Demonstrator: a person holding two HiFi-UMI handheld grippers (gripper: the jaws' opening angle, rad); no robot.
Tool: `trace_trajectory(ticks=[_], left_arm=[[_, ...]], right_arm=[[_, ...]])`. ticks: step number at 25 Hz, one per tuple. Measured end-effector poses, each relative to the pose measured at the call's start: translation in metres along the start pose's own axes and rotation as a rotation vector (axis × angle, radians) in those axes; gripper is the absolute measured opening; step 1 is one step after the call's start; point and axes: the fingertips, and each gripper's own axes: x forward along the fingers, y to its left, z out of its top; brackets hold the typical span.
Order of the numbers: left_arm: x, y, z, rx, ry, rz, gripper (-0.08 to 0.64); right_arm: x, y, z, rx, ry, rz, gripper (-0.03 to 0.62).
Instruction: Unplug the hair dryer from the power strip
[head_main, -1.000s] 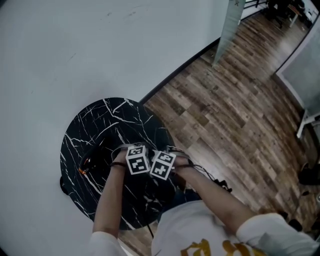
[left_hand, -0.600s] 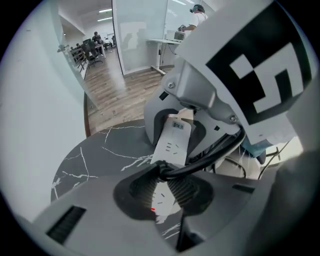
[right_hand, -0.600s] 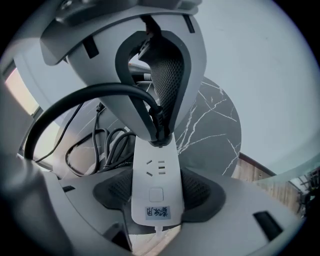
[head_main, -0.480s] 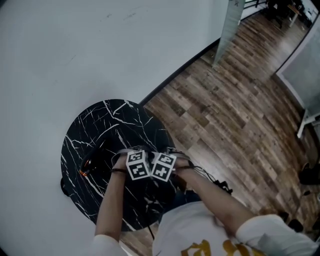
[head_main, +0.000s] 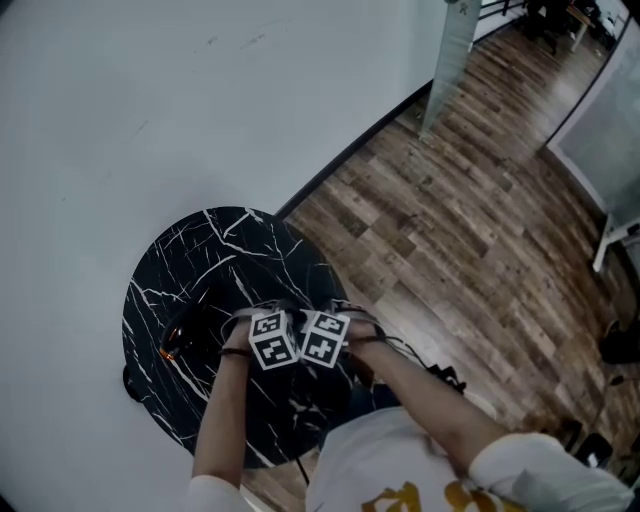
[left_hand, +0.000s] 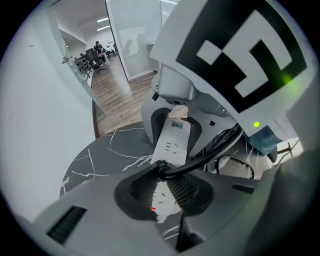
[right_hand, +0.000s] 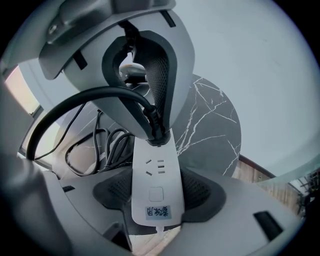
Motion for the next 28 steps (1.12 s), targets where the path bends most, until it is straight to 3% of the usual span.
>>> trace_trajectory(ticks=[2,7,13,15,18,20,23,25,28], left_arm=[[0.001,-0.0004,-0.0028,-0.01,-0.007,-0.001,0.055],[0.0013,-0.0009,-0.0026,-0.052,0.026,-0.146,0.057],[-0.0038,-0.0014,-0.0019,-0.062,-0.025,0.032,0.055],[-0.0032,0.0021,-0.0041,-0.075,-0.042,0.016,0.055],[-0.0007,0.0054,-0.0018,-0.074,-0.038,-0.088,0.055],[-0.0019,0.0024,-0.0007,-0.053,-0.014,-0.118,0.055],[-0.0059,-0.002,-0.0014,-0.011,0.006,-0.04,0.054],[-0.0066,-0.0037,-0.0022,-0.029,-0.012,0.004,0.054],[-0.0054,-0.0029,0.0,-0.061,-0.036,-0.029,0.054]], right_arm=[[0.0009,0.0003,0.0008,-0.009,0.011,-0.003,0.272],[0.0009,-0.0002,0.0025,-0.005,0.003,-0.007,0.272],[-0.0026,0.0004,0.0023,-0.015,0.01,0.003,0.272],[-0.0023,-0.001,0.0043,-0.016,0.019,-0.001,0.272],[-0.0028,-0.0022,0.0025,-0.002,0.018,-0.003,0.272],[-0.0036,-0.0018,0.0013,0.002,0.011,-0.001,0.272],[-0.0042,0.0006,0.0018,-0.005,0.015,0.003,0.272],[-0.0045,0.0034,0.0013,-0.016,0.019,0.002,0.272],[-0.0054,0.0028,0.0009,-0.016,0.01,-0.006,0.272]])
